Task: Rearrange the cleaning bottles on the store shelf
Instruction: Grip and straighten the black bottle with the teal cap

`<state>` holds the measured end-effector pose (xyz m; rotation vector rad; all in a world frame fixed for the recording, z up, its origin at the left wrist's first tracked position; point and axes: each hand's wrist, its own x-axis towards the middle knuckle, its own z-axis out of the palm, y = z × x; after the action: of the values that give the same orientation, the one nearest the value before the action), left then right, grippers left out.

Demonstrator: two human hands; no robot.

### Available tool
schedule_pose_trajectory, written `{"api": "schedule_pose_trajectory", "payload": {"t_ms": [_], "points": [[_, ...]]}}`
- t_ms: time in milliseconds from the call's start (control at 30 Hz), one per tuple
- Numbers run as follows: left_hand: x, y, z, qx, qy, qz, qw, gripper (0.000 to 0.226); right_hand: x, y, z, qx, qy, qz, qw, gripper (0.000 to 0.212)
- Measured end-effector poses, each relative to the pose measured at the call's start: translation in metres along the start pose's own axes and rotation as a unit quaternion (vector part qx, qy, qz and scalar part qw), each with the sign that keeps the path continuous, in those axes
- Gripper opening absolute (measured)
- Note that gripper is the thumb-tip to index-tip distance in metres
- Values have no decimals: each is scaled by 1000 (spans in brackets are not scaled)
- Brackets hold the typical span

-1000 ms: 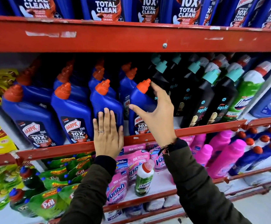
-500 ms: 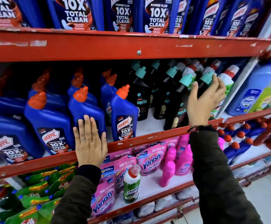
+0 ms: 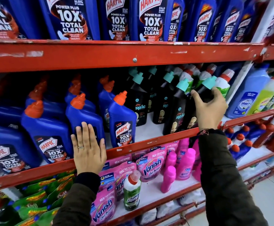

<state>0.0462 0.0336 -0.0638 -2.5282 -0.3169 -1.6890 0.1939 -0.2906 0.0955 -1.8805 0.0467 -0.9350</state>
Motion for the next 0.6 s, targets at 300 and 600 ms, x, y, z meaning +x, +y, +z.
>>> {"api": "schedule_pose_trajectory", "payload": {"t_ms": [300,600], "points": [[-1,0,1,-8,6,2,1000,69,-36,-60,-43,-8,-2,-41,999,63],[-2,-1,2,-3,17,11,1000,70,-77,-94,-7,91,-76,-30,992,47]]}}
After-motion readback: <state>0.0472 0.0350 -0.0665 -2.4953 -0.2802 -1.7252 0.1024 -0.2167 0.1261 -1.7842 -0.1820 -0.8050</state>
